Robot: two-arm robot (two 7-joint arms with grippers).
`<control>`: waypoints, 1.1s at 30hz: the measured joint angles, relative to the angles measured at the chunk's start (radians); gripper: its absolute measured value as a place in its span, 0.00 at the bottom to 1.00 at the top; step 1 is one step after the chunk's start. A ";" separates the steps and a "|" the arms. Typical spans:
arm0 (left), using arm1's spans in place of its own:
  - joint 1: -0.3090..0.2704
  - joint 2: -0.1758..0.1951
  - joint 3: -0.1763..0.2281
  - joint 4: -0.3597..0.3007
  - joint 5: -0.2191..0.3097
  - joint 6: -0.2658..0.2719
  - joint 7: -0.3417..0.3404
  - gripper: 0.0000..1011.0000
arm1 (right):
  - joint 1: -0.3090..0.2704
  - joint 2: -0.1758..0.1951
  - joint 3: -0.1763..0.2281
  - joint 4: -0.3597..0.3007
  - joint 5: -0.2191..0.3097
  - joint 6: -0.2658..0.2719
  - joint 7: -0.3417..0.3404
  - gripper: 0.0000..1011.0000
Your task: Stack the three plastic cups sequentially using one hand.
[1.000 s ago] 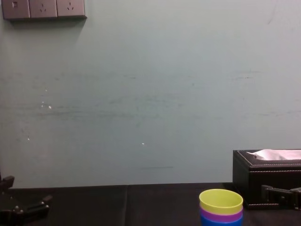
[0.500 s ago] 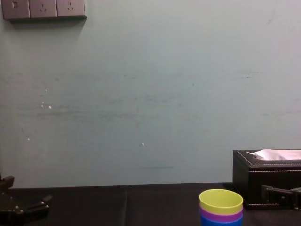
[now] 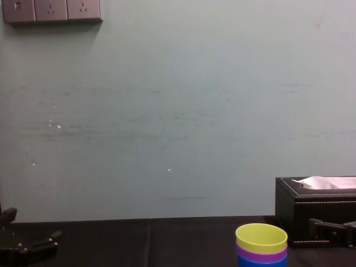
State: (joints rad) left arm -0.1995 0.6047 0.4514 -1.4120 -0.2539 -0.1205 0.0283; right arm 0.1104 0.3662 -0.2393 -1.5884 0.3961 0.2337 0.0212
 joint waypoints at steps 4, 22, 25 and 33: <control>0.000 0.000 0.000 0.000 0.000 0.000 0.000 0.99 | 0.000 0.000 0.000 0.000 0.000 0.000 0.000 0.99; 0.000 0.000 0.000 0.000 0.000 0.000 0.000 0.99 | 0.000 0.000 0.000 0.000 0.000 0.000 0.000 0.99; 0.000 0.000 0.000 0.000 0.000 0.000 0.000 0.99 | 0.000 0.000 0.000 0.000 0.000 0.000 0.000 0.99; 0.000 0.000 0.000 0.000 0.000 0.000 0.000 0.99 | 0.000 0.000 0.000 0.000 0.000 0.000 0.000 0.99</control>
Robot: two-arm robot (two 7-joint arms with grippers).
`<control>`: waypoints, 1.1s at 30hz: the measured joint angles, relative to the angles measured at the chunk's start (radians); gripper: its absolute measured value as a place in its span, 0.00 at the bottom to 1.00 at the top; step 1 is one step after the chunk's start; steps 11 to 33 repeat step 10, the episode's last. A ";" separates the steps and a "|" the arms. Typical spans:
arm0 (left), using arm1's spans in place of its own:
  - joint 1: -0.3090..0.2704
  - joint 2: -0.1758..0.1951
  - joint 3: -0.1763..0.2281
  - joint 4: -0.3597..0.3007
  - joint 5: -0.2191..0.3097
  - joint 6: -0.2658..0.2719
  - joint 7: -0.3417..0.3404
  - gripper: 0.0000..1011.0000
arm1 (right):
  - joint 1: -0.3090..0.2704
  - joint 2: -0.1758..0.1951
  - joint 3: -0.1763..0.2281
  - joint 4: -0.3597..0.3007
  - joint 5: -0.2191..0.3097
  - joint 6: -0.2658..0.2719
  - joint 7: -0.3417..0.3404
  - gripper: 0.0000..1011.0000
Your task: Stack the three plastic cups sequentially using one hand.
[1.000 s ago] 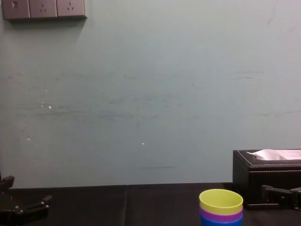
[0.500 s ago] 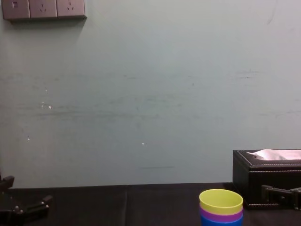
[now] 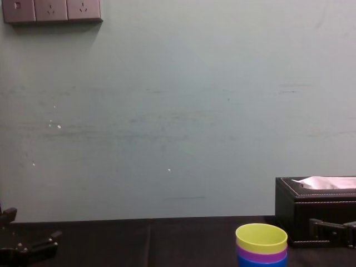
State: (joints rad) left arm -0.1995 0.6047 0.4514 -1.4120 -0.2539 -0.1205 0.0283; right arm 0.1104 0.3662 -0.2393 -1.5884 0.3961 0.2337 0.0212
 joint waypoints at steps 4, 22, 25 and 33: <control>0.000 0.000 0.000 0.000 0.000 0.000 0.000 0.99 | 0.000 0.000 0.000 0.000 0.000 0.000 0.000 0.99; 0.000 0.000 0.000 0.000 0.000 0.000 0.000 0.99 | 0.000 0.000 0.000 0.000 0.000 0.000 0.000 0.99; 0.000 0.000 0.000 0.000 0.000 0.000 0.000 0.99 | 0.000 0.000 0.000 0.000 0.000 0.000 0.000 0.99; 0.000 0.000 0.000 0.000 0.000 0.000 0.000 0.99 | 0.000 0.000 0.000 0.000 0.000 0.000 0.000 0.99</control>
